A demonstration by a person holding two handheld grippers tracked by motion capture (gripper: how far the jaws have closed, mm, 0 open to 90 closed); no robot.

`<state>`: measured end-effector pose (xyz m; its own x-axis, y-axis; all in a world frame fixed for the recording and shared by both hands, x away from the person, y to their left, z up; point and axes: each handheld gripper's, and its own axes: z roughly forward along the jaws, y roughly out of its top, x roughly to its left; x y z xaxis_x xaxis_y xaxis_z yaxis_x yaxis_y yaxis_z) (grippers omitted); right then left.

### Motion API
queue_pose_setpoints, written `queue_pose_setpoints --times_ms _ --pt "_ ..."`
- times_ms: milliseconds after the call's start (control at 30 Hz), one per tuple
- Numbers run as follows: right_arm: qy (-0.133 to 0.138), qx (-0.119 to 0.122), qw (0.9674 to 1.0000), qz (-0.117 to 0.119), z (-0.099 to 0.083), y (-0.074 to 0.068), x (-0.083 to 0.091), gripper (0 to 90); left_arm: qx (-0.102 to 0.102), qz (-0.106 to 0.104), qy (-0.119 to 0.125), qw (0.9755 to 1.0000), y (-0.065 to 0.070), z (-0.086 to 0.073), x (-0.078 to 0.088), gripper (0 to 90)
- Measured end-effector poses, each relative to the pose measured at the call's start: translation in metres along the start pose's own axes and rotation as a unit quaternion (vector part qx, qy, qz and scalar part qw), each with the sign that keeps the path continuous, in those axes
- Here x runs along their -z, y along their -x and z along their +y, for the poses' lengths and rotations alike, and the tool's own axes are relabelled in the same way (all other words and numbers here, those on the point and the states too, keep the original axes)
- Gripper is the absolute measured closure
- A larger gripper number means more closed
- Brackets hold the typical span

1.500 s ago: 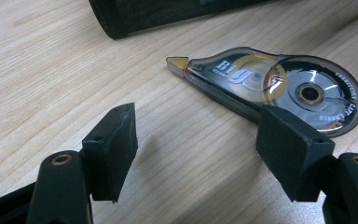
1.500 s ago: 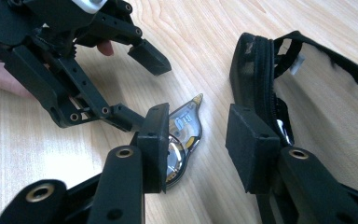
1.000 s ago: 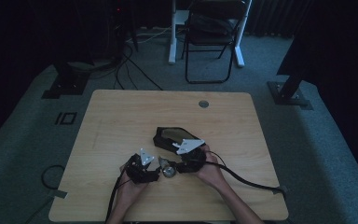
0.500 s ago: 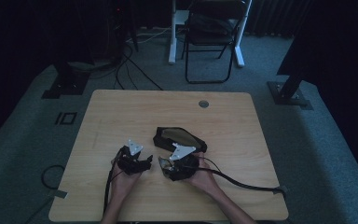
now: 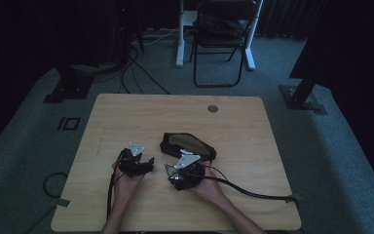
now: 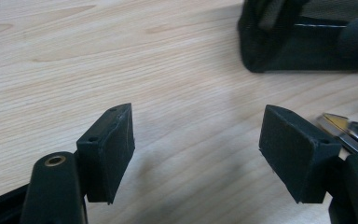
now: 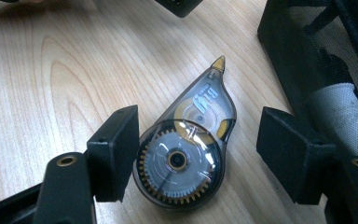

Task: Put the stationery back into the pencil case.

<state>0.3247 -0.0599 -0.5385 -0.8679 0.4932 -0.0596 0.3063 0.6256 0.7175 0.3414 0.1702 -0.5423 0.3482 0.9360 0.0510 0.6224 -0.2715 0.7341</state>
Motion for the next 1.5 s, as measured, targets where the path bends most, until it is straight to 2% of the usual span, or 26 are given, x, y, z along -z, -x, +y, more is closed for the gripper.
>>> queue_pose_setpoints --times_ms 267,467,667,833,1133,1500 --pt "-0.008 0.001 0.9999 0.006 -0.002 -0.002 -0.004 29.5 0.007 0.007 -0.003 0.9999 -0.006 0.000 -0.004 27.0" --pt "-0.020 0.001 0.9997 0.016 -0.005 -0.002 -0.006 32.7 0.003 0.008 -0.007 0.9999 -0.006 0.000 -0.008 27.0" --pt "-0.026 -0.012 0.9993 0.024 -0.010 0.003 -0.007 36.0 0.003 0.007 -0.013 0.9999 -0.007 0.001 -0.011 27.0" --pt "-0.026 -0.020 0.9991 0.025 -0.011 0.005 -0.006 37.9 0.003 0.006 -0.018 0.9998 -0.008 0.002 -0.014 27.0" --pt "-0.028 -0.014 0.9993 0.022 -0.010 0.006 -0.007 40.7 0.007 0.003 -0.021 0.9997 -0.011 0.002 -0.018 26.9" --pt "-0.033 -0.015 0.9991 0.020 -0.009 0.005 -0.006 41.5 0.016 -0.003 -0.010 0.9998 -0.013 0.001 -0.022 23.8"
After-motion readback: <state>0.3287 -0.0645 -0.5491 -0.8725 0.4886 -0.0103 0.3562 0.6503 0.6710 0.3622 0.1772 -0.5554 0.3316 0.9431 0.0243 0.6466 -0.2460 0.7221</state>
